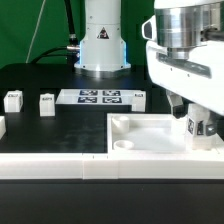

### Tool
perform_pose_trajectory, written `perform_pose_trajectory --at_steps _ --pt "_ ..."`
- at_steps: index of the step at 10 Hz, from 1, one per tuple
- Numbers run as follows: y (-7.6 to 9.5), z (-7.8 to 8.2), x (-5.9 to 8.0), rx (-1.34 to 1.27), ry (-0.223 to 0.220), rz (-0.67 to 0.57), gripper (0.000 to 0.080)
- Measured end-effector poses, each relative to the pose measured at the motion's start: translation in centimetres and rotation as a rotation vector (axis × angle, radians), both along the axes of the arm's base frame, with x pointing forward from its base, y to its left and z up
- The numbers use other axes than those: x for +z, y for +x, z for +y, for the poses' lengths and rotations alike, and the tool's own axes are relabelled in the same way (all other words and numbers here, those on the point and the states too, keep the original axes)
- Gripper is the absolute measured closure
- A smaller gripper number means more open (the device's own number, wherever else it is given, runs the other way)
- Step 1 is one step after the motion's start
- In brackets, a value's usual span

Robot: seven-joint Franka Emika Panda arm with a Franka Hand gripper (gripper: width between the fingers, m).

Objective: Assemble one leg

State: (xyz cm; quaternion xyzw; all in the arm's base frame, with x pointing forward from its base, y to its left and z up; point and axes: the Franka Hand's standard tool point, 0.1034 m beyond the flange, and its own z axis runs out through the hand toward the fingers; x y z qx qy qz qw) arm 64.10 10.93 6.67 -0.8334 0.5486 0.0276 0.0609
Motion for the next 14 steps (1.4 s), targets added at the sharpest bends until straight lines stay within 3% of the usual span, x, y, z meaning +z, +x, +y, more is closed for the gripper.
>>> perform_pose_trajectory --at_steps 4,7,11,12,13,14 --pt "0.2 0.8 0.2 0.509 -0.03 -0.05 0.0151" --pt "0.1 1.4 0.3 0.924 -0.085 -0.075 0.0151" --pt "0.2 1.3 0.2 1.059 -0.091 -0.095 0.0177" --pt "0.2 1.3 0.2 1.059 -0.091 -0.095 0.0356" --pt "0.2 1.3 0.2 1.059 -0.091 -0.095 0.0356" --pt "0.2 1.2 0.2 1.049 -0.092 -0.093 0.0507"
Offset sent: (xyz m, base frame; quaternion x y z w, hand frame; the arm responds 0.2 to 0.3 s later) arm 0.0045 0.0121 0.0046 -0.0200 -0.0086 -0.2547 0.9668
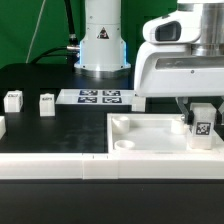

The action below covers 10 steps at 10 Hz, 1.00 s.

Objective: Assemble one leg

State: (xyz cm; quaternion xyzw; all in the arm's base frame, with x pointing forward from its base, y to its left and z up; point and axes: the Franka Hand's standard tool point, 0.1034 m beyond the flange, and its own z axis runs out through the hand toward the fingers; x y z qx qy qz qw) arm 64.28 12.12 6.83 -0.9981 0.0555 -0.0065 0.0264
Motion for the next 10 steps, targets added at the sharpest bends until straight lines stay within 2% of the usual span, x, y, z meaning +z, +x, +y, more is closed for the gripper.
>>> perform_pose_trajectory --at_steps 3,5,10 --pt "0.1 -0.4 -0.1 -0.142 0.013 -0.003 0.0507" --pt "0.1 -0.8 -0.1 -0.468 0.041 0.015 0.0507" --pt "-0.2 -1.2 -0.1 -1.097 0.058 0.068 0.0507"
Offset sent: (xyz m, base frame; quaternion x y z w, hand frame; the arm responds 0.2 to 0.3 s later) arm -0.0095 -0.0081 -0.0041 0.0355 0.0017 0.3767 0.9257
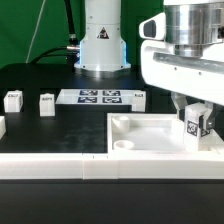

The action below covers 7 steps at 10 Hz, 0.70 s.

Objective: Assemble one leg

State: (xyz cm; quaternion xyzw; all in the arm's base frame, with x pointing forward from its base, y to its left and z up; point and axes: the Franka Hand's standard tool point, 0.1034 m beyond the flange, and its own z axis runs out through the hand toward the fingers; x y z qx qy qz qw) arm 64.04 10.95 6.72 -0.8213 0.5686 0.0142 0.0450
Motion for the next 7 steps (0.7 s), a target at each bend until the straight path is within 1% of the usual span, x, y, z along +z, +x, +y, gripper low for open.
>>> perform_pose_trajectory --at_steps 5,6,7 --pt "-0.15 0.18 0.03 -0.355 0.039 0.045 0.0507" --pt "-0.15 0.16 0.02 -0.337 0.038 0.043 0.0506" --pt "-0.18 0.21 -0.04 -0.307 0.037 0.04 0.0457"
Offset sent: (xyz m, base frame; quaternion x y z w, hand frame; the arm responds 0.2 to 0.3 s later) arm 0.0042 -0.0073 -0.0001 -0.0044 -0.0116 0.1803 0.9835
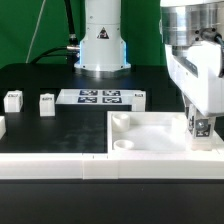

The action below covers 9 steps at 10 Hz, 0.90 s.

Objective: Assemble one leg

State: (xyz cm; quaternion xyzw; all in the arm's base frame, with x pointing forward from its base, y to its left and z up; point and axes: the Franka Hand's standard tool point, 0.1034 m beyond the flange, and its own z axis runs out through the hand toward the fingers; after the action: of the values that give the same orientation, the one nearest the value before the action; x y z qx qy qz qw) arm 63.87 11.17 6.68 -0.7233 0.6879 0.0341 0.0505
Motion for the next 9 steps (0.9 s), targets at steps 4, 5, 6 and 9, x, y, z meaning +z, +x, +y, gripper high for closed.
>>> perform_pose_trajectory --at_steps 4,5,6,9 --pt "0.1 0.5 -0.1 0.44 -0.009 -0.052 0.0182" --pt "0.1 0.4 -0.4 0.558 -0.011 -0.064 0.0156" --pt "0.1 0.8 -0.4 0.642 -0.017 -0.073 0.0151" --pt "0.3 1.1 0.0 0.992 -0.036 -0.094 0.015"
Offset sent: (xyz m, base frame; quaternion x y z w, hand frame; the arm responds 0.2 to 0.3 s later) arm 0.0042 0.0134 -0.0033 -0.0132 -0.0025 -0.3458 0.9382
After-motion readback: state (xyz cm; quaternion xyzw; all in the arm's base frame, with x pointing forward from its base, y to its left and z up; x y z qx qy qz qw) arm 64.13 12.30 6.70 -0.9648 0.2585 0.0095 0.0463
